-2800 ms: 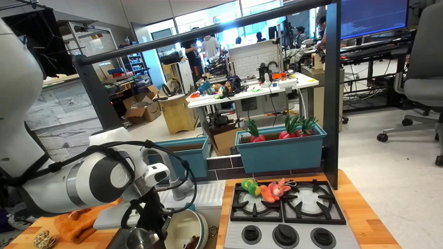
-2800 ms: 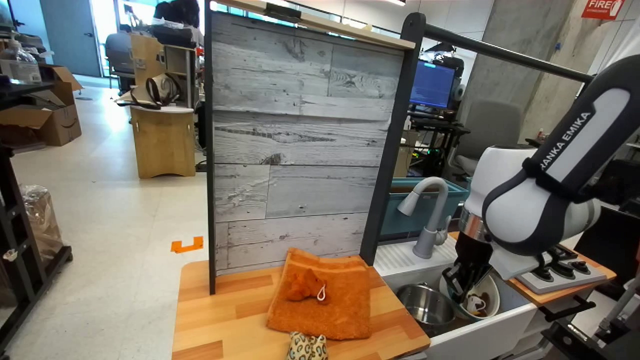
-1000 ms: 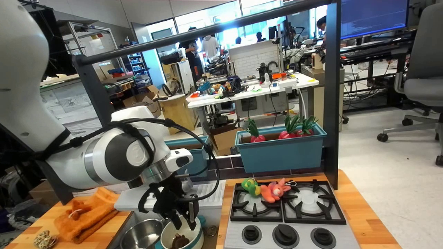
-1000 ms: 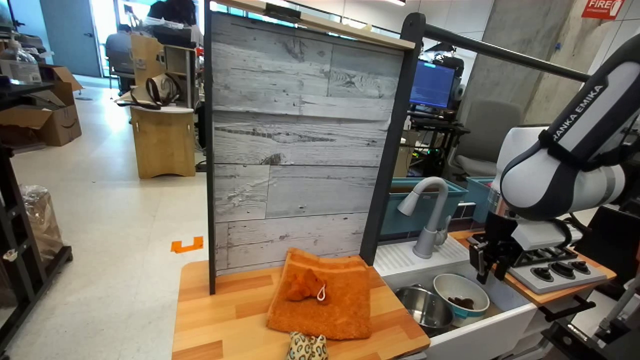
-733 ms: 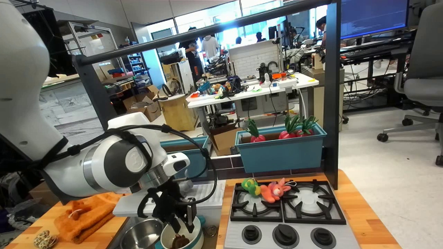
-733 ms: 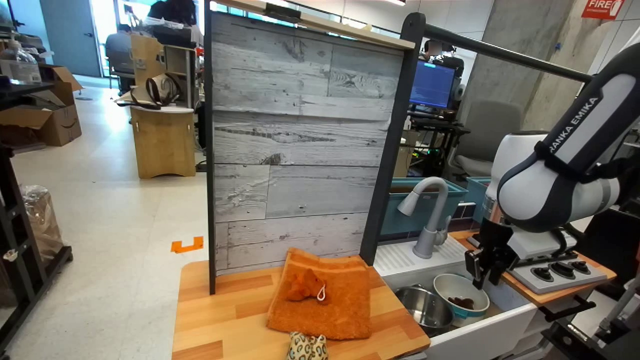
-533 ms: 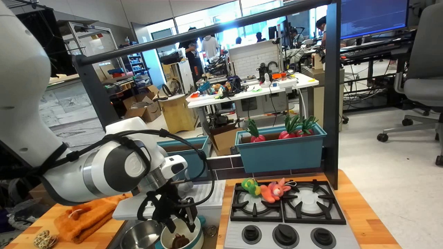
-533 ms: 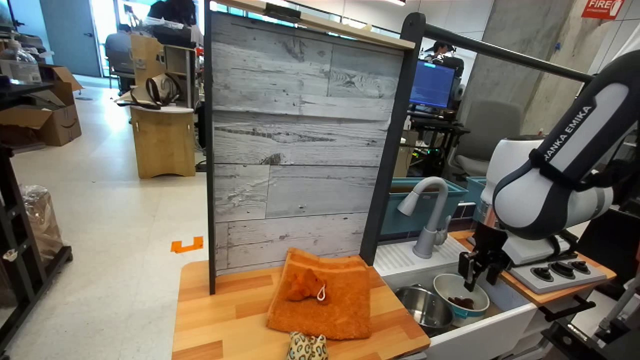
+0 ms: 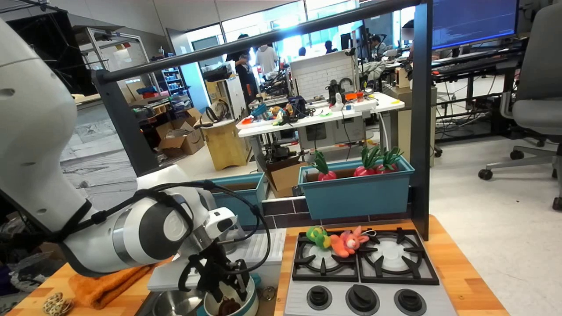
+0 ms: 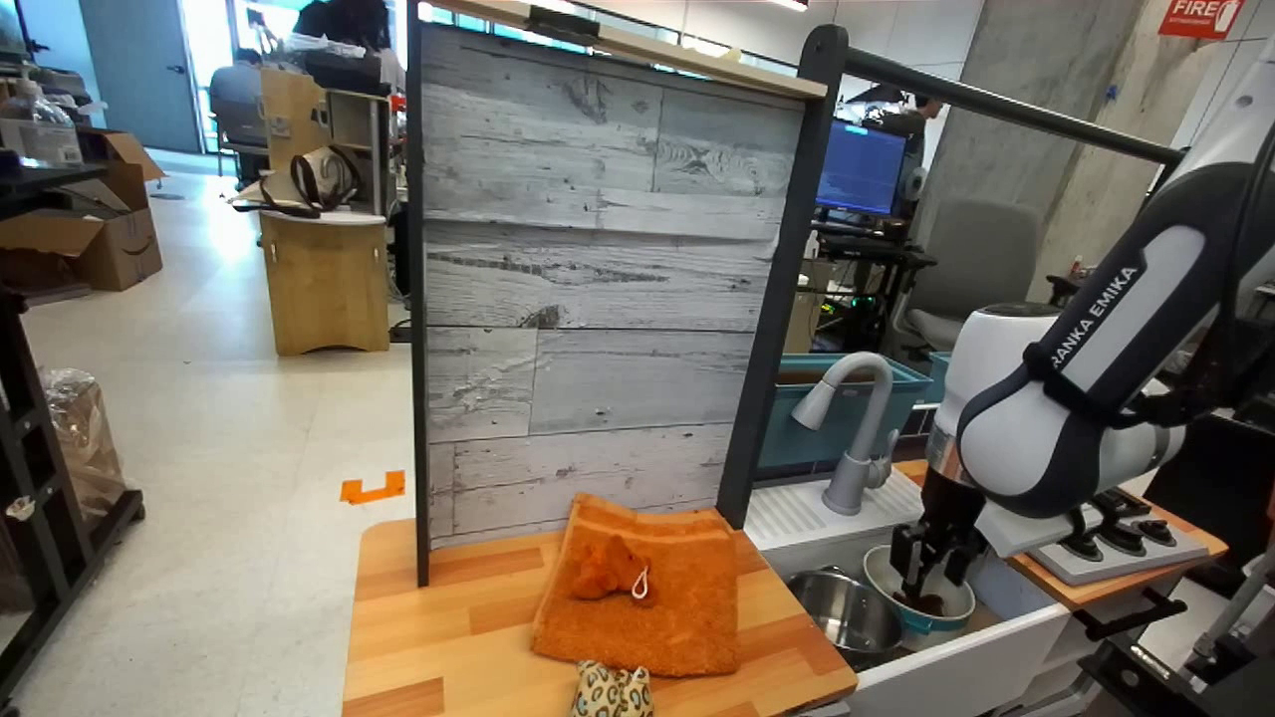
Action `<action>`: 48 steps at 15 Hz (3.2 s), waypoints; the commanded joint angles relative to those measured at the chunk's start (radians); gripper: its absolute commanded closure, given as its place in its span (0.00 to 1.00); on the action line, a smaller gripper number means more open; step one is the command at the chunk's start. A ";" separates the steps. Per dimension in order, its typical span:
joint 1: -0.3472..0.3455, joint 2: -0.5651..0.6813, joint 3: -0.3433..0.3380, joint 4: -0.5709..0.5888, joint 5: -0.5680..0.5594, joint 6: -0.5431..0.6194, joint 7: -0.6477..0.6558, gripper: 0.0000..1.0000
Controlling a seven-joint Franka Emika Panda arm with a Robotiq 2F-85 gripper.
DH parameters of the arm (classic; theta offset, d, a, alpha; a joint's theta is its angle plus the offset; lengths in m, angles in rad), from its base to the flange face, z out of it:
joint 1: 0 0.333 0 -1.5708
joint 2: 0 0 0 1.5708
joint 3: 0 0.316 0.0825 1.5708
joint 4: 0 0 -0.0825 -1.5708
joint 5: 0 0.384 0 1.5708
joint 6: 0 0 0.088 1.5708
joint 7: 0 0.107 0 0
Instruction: Wipe the counter with the cloth, then pick the objects in the bowls in the sink and put them on the counter and the stove
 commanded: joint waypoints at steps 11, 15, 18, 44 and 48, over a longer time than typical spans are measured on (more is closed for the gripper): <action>-0.015 -0.139 0.062 -0.177 -0.002 0.038 -0.014 0.99; 0.059 -0.323 -0.047 -0.331 -0.014 0.094 0.020 0.98; 0.075 -0.384 -0.174 -0.345 -0.026 0.141 0.029 0.98; -0.113 -0.649 -0.131 -0.613 0.000 0.334 -0.130 0.00; -0.288 -0.869 0.145 -0.783 -0.034 0.378 -0.130 0.00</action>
